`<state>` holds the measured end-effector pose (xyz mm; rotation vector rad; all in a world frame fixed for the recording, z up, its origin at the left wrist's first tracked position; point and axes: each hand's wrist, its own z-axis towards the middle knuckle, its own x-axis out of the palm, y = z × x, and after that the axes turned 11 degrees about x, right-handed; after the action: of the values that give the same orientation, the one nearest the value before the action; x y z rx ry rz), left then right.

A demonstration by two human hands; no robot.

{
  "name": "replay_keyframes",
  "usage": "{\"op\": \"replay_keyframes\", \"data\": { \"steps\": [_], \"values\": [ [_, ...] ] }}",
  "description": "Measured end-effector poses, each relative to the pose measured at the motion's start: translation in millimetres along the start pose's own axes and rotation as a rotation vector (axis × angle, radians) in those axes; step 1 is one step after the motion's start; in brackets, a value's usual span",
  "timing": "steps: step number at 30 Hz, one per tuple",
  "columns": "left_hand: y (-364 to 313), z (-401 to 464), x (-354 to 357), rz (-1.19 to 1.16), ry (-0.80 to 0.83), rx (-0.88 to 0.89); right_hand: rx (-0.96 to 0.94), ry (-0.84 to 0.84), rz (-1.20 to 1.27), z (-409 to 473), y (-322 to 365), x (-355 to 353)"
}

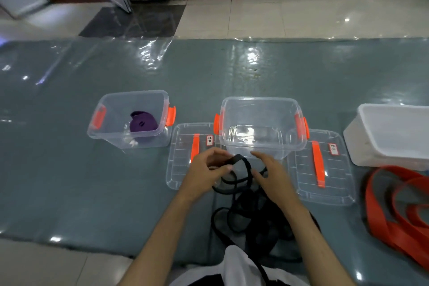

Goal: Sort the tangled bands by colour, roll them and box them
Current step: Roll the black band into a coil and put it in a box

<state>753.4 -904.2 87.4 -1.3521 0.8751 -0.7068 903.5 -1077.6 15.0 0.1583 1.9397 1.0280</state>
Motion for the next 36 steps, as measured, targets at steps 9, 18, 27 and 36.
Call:
{"op": "replay_keyframes", "data": {
  "steps": [9,18,27,36],
  "values": [
    [-51.0,-3.0,-8.2,-0.134,-0.059,0.138,-0.119,0.034,0.380,-14.5,50.0,-10.1],
    [-87.9,9.0,13.7,-0.147,-0.055,0.260,-0.264,0.080,0.614,-34.0,94.0,-47.5],
    [-119.2,27.6,22.1,0.025,-0.052,0.403,-0.312,-0.049,0.660,-36.1,124.8,-84.3],
    [-146.3,35.1,16.4,-0.153,-0.024,0.472,-0.333,-0.018,0.664,-32.1,143.1,-108.0]
  ]
}}
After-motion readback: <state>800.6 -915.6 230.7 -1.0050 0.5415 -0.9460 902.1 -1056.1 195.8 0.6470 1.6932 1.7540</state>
